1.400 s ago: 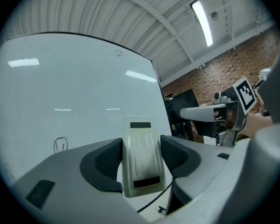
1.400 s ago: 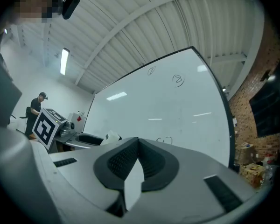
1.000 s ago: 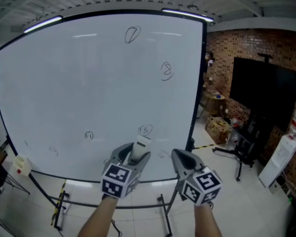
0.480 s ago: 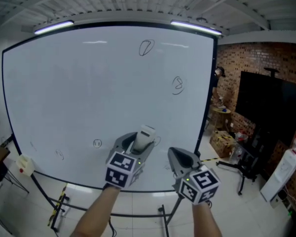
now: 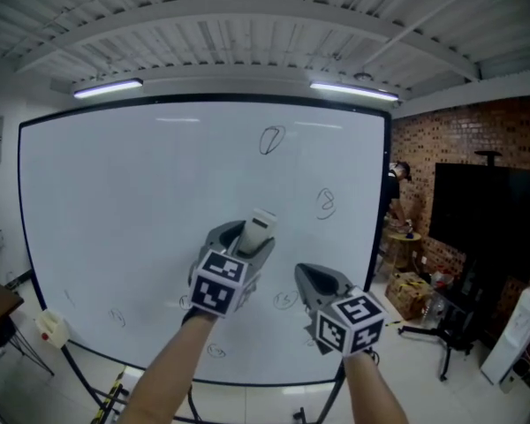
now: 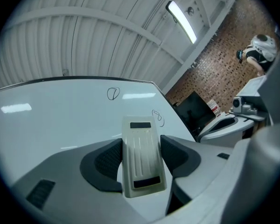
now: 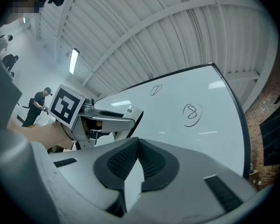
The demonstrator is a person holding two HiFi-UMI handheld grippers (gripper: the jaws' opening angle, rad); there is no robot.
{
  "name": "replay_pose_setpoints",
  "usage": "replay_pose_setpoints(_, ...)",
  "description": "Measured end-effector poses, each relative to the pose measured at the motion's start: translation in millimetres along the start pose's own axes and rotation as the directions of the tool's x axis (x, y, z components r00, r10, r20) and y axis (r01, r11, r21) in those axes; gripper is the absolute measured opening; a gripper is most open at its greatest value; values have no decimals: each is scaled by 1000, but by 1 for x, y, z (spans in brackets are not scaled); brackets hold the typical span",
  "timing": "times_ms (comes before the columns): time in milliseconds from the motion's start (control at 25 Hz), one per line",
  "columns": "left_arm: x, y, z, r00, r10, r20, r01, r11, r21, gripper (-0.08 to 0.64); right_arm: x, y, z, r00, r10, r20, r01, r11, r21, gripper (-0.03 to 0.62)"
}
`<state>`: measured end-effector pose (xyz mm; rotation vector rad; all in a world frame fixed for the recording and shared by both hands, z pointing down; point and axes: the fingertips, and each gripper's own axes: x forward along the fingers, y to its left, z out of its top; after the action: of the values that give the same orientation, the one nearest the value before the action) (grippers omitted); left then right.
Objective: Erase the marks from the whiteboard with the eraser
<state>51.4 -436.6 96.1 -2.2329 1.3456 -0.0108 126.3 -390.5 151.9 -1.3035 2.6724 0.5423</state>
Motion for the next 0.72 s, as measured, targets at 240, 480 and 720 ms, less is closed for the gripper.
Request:
replay_pose_setpoints(240, 31, 50, 43, 998, 57, 18, -58, 994, 90, 261, 32, -13, 15, 1000, 11, 14, -11, 1000, -7, -8)
replay_pose_setpoints(480, 58, 81, 93, 994, 101, 50, -108, 980, 165, 261, 51, -25, 30, 1000, 9, 27, -8, 999, -40, -8)
replay_pose_setpoints(720, 79, 108, 138, 990, 131, 45, -138, 968, 209, 261, 66, -33, 38, 999, 15, 41, -13, 998, -54, -8)
